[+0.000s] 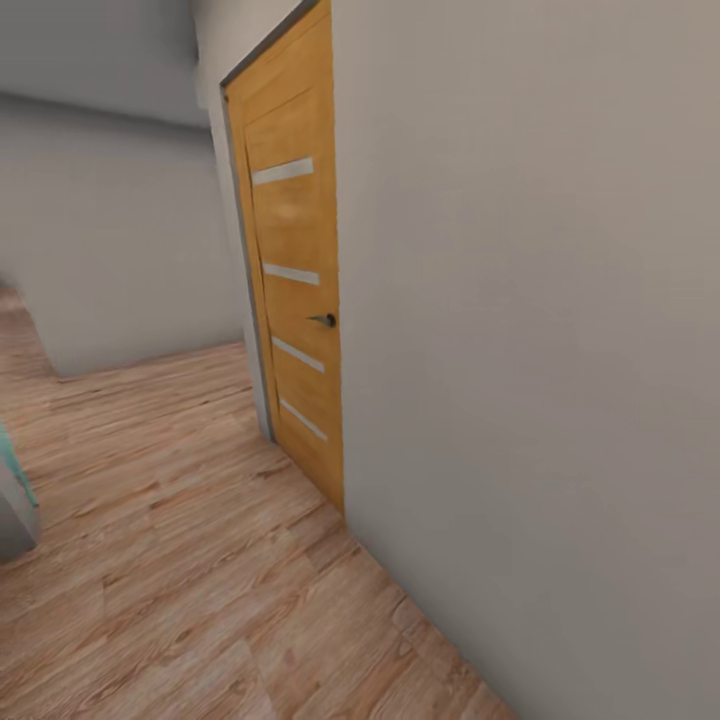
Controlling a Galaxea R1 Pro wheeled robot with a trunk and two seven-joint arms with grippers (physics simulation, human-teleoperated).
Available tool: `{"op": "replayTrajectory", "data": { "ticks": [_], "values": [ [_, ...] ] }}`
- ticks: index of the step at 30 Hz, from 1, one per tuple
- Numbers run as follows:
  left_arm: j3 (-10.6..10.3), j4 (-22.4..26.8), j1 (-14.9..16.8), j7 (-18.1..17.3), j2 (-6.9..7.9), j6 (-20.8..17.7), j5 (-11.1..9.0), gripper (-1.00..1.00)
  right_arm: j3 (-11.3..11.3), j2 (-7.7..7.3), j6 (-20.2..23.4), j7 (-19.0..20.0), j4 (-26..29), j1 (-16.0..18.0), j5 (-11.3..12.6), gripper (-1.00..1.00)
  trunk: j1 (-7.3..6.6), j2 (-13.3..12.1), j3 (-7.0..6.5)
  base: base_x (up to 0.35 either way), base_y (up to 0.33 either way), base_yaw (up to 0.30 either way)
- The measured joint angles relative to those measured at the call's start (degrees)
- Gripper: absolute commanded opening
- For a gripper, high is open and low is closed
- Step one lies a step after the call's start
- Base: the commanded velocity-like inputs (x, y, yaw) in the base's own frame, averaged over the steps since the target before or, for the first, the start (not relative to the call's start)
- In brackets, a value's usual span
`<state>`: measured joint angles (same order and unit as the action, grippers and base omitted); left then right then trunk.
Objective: Move the two storage containers from the living room to the garage. In the garage, place one container on the floor and stack the other container on top of it (either order is fine).
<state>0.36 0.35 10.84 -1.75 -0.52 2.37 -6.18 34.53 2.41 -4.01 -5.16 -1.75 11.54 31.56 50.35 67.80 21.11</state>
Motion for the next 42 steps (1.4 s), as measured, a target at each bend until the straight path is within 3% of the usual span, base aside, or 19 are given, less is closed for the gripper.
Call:
{"op": "replayTrajectory", "data": {
  "ticks": [42],
  "values": [
    [0.00,0.00,0.00,0.02,0.08,0.00,-0.06,1.00,0.01,0.00,0.06,-0.09,0.00,0.00,0.00,1.00,0.00,0.00,0.00,0.322,0.000,0.269]
  ]
}}
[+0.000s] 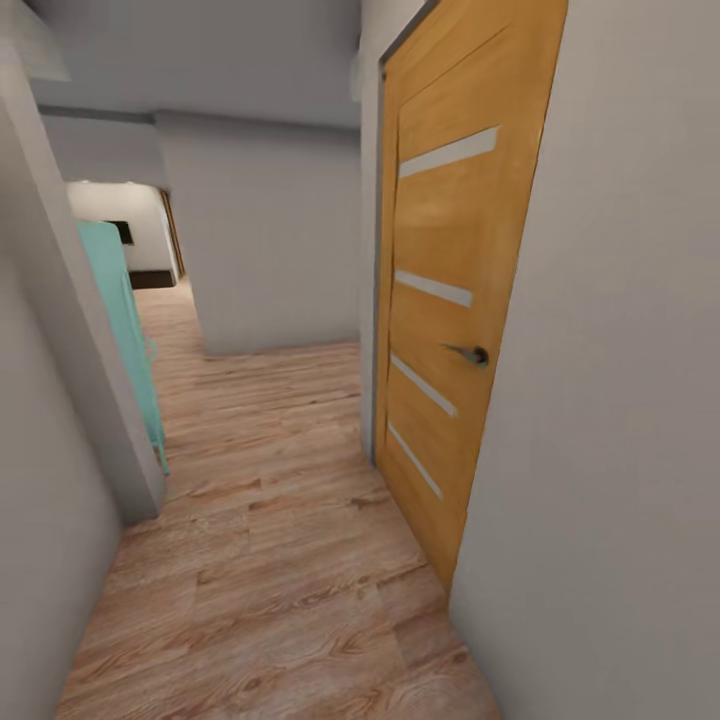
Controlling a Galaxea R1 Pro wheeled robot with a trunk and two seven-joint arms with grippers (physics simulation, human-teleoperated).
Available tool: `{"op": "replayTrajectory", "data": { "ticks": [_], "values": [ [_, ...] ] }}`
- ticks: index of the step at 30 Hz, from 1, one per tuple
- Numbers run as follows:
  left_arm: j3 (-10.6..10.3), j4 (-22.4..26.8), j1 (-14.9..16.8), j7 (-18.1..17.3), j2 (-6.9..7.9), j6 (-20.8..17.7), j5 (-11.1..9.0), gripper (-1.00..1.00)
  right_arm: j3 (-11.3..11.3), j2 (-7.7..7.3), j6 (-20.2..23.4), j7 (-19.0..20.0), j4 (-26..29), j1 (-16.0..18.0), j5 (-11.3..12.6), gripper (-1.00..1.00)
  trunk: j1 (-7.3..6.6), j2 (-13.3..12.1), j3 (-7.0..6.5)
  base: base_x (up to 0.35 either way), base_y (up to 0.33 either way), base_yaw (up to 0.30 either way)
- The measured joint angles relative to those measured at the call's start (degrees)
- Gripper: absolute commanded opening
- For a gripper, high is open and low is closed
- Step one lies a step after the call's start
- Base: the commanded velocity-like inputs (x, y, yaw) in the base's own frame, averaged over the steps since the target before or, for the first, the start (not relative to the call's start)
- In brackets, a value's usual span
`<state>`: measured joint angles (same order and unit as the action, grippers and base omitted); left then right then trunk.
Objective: Move the two storage containers from the living room to the garage. In the garage, place one container on the floor and stack the other container on top of it (either order is fine).
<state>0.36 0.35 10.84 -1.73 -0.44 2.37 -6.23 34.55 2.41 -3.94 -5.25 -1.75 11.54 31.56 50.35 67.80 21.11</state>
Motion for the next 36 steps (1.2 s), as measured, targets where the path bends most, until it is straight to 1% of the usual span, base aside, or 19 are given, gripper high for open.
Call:
{"op": "replayTrajectory", "data": {
  "ticks": [23,36],
  "values": [
    [0.00,0.00,0.00,-0.02,-0.01,0.00,0.05,1.00,0.00,0.00,-0.07,0.00,0.00,0.00,0.00,1.00,0.00,0.00,0.00,0.322,0.000,0.268],
    [0.00,-0.02,0.01,-0.02,-0.07,0.00,0.03,1.00,-0.04,-0.09,-0.22,0.02,0.00,-0.01,0.01,1.00,0.00,0.00,0.00,0.322,0.000,0.020]
  ]
}}
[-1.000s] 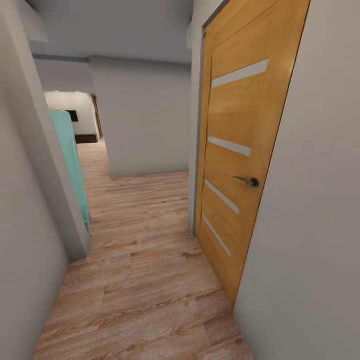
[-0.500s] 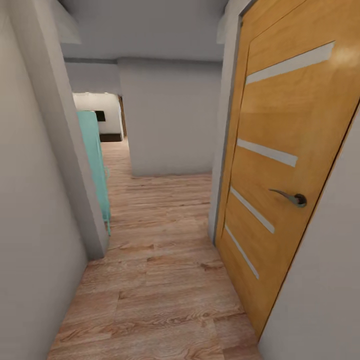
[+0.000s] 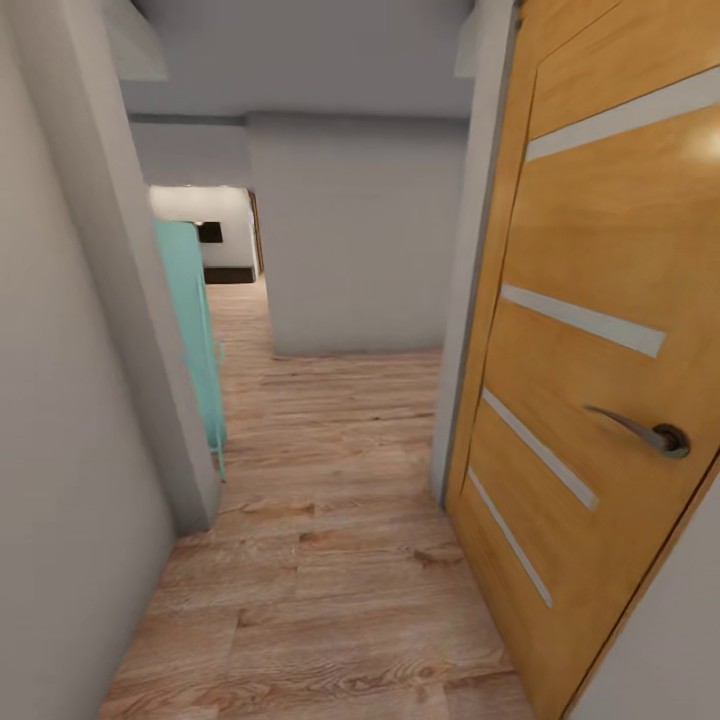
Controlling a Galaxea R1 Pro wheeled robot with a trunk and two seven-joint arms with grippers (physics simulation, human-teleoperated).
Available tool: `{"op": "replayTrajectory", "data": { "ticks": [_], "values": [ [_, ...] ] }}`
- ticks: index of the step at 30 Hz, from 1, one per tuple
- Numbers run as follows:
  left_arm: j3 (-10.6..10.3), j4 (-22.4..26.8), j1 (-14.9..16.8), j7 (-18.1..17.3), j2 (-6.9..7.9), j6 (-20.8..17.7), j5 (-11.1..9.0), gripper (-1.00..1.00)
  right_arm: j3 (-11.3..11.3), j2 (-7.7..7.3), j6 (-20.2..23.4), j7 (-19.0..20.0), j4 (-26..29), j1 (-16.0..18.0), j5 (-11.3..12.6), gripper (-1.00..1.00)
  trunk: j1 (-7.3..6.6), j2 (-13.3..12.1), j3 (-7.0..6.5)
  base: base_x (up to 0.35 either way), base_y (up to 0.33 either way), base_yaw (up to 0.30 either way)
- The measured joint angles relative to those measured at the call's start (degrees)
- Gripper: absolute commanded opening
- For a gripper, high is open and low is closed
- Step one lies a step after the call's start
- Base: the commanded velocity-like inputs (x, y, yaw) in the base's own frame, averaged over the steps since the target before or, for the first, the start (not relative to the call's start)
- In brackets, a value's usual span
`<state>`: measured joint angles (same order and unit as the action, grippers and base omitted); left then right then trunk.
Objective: Move the two storage containers from the living room to the garage. In the garage, place one container on the floor and stack the other container on top of it (either order is fine).
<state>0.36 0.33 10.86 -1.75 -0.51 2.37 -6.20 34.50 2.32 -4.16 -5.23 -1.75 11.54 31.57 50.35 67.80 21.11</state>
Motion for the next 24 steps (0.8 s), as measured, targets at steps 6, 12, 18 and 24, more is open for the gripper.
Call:
{"op": "replayTrajectory", "data": {
  "ticks": [6,12,18,24],
  "values": [
    [0.00,-0.01,-0.01,0.01,0.00,0.00,0.00,1.00,0.00,0.00,0.12,-0.01,0.00,0.00,-0.01,1.00,0.00,0.00,0.00,0.322,0.000,0.053],
    [-0.03,0.00,-0.03,0.00,-0.01,0.00,0.03,1.00,0.00,-0.04,-0.02,-0.02,0.00,0.01,0.01,1.00,0.00,0.00,0.00,0.322,0.000,0.233],
    [-0.06,0.01,-0.02,0.00,-0.01,0.00,0.03,1.00,0.03,0.00,-0.08,-0.01,0.01,0.01,-0.07,1.00,0.00,0.00,0.00,0.322,0.000,0.267],
    [-0.06,0.01,0.00,0.00,-0.02,0.00,0.03,1.00,0.00,-0.01,-0.09,-0.01,0.00,0.00,-0.04,1.00,0.00,0.00,0.00,0.322,0.000,0.122]
  ]
}}
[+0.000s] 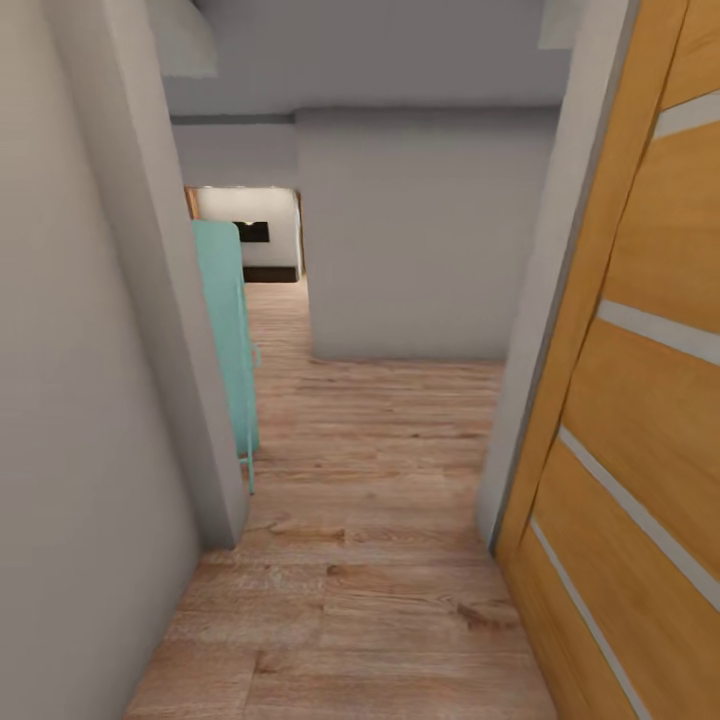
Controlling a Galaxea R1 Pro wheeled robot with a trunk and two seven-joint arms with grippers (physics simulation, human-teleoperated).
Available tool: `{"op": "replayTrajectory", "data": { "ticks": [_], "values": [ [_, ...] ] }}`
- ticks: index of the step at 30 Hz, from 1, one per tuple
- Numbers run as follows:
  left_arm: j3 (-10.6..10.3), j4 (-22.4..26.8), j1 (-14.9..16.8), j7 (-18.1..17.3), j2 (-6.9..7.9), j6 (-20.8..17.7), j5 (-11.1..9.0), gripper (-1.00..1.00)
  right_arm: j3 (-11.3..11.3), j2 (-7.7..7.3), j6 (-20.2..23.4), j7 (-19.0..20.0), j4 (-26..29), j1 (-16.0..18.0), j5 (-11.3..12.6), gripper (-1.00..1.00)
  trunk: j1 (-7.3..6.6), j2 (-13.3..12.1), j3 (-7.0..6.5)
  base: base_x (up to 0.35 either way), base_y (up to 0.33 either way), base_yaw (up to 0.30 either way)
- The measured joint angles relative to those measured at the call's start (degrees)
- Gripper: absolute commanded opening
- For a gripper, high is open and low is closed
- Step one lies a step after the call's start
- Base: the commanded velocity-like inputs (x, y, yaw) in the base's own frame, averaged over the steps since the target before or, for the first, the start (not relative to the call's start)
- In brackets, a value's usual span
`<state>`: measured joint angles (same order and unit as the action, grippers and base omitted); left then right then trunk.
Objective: Move the two storage containers from the living room to the garage. In the garage, place one container on the floor and stack the other container on top of it (either order is fine).
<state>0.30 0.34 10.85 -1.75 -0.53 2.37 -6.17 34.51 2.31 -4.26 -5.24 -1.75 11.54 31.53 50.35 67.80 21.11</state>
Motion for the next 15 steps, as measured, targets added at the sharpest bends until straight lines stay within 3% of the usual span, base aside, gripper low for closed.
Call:
{"op": "replayTrajectory", "data": {
  "ticks": [15],
  "values": [
    [-0.01,-0.03,0.00,0.00,0.00,-0.04,0.00,1.00,0.00,-0.08,-0.02,0.06,0.02,0.00,0.01,1.00,0.00,0.00,0.00,0.322,0.000,0.004]
  ]
}}
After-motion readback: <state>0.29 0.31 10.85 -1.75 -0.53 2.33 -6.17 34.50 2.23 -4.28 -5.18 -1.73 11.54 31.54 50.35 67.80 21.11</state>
